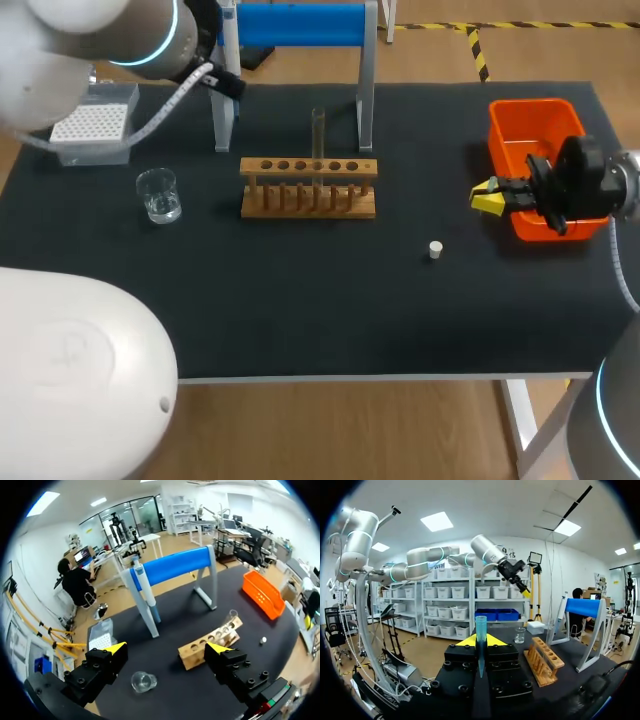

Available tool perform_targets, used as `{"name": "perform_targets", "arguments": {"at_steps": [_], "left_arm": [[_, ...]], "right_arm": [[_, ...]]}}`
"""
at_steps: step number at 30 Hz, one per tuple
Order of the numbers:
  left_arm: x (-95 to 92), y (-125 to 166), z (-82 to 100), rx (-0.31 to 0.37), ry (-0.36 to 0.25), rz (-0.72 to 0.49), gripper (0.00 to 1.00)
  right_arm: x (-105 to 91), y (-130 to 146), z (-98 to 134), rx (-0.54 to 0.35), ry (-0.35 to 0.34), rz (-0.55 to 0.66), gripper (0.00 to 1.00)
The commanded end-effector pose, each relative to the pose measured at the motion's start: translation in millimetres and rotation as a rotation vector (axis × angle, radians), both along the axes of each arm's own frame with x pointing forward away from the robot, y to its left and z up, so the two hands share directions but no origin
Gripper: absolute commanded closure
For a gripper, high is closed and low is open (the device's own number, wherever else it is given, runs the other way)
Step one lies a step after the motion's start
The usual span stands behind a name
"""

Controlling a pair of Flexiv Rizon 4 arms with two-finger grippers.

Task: Invert the test tube, pick up the pipette, mount the tip to pipette, aspirate from beaker and dispense into the tube, eject the tip, return the pipette, and cap with the stopper.

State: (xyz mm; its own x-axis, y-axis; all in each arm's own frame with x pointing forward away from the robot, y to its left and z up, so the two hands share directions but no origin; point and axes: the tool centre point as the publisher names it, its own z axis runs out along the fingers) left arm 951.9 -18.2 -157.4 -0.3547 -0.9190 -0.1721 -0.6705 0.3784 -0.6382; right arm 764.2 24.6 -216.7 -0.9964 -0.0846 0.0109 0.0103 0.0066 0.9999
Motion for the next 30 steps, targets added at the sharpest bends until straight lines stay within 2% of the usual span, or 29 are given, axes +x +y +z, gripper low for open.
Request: {"name": "perform_targets", "arguments": {"at_steps": [1,6,14,22,30], "left_arm": [[5.5,-6.3,-4.4,0.039,-0.033,0.069,0.0],[10.6,-7.9,-8.8,0.025,-0.06,0.121,0.0],[23.8,-0.4,-27.5,0.038,-0.091,0.232,0.0],[38.3,-1.8,-39.5,-0.007,-0.113,0.252,0.0],[57.4,-0.6,-41.3,-0.035,-0.158,0.277,0.0]], "right_arm": [[-0.6,-0.7,-0.1,-0.001,-0.001,0.001,1.0],[-0.6,-0.7,-0.1,-0.001,-0.001,0.001,1.0],[-0.6,-0.7,-0.1,-0.001,-0.001,0.001,1.0],[-0.6,-0.7,-0.1,-0.001,-0.001,0.001,1.0],[-0.6,-0.7,-0.1,-0.001,-0.001,0.001,1.0]]}}
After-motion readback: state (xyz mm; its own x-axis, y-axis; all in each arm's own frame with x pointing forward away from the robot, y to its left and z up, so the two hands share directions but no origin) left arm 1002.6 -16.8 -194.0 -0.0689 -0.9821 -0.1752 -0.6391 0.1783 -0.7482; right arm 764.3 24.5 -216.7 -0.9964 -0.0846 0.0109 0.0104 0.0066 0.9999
